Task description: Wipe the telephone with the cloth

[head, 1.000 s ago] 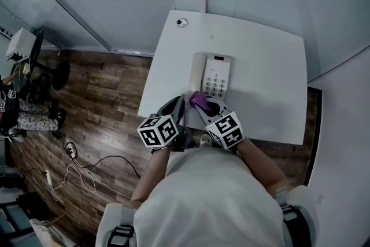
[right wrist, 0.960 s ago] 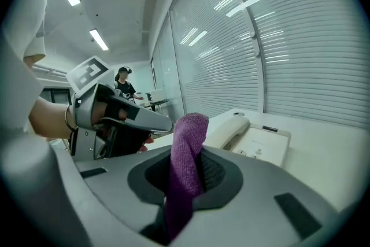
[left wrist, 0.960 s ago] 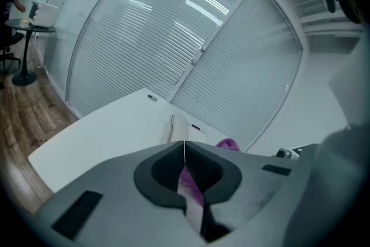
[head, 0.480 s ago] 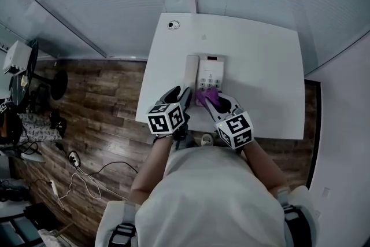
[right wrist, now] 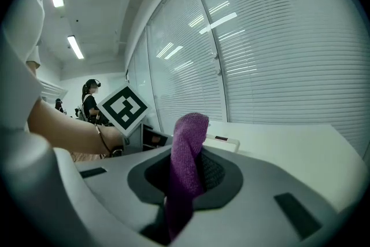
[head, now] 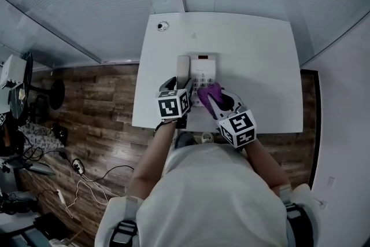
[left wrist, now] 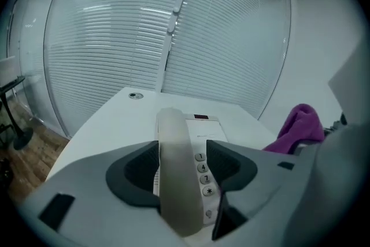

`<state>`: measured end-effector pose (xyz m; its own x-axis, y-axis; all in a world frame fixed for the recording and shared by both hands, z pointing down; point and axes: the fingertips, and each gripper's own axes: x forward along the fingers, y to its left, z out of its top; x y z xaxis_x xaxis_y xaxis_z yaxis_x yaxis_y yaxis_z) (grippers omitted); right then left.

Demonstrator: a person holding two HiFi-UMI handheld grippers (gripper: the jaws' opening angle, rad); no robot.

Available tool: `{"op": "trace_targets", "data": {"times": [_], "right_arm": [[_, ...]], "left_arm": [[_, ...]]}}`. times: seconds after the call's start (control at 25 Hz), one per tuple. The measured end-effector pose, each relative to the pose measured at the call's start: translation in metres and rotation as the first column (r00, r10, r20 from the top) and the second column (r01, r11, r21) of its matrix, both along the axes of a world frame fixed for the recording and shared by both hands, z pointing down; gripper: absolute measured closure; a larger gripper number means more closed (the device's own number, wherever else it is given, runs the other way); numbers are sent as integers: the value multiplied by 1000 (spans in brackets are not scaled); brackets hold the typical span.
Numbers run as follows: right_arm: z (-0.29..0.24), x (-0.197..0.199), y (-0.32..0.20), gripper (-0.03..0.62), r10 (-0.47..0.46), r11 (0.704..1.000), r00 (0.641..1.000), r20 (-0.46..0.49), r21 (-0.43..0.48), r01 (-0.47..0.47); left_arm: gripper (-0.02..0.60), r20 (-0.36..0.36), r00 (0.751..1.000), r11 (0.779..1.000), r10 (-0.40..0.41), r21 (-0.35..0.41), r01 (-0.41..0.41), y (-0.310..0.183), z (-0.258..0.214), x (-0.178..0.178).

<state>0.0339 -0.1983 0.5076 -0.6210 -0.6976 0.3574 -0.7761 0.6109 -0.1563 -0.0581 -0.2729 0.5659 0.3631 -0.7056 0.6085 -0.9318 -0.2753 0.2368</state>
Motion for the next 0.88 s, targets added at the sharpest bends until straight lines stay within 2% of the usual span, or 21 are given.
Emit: {"op": "trace_targets", "data": {"times": [0.28, 0.44, 0.68, 0.88], "right_arm": [[3, 12, -6, 534, 33, 999, 999, -4, -16, -33], [5, 15, -9, 534, 38, 999, 999, -6, -21, -38], [9, 16, -10, 534, 41, 999, 999, -5, -30, -41], [6, 17, -13, 534, 42, 999, 999, 0, -26, -42]], "left_arm": [[340, 130, 991, 999, -16, -44, 22, -16, 24, -1], [341, 152, 988, 998, -22, -48, 30, -17, 30, 0], [353, 131, 990, 997, -54, -49, 61, -18, 30, -2], [357, 57, 997, 996, -58, -71, 61, -17, 27, -3]]}}
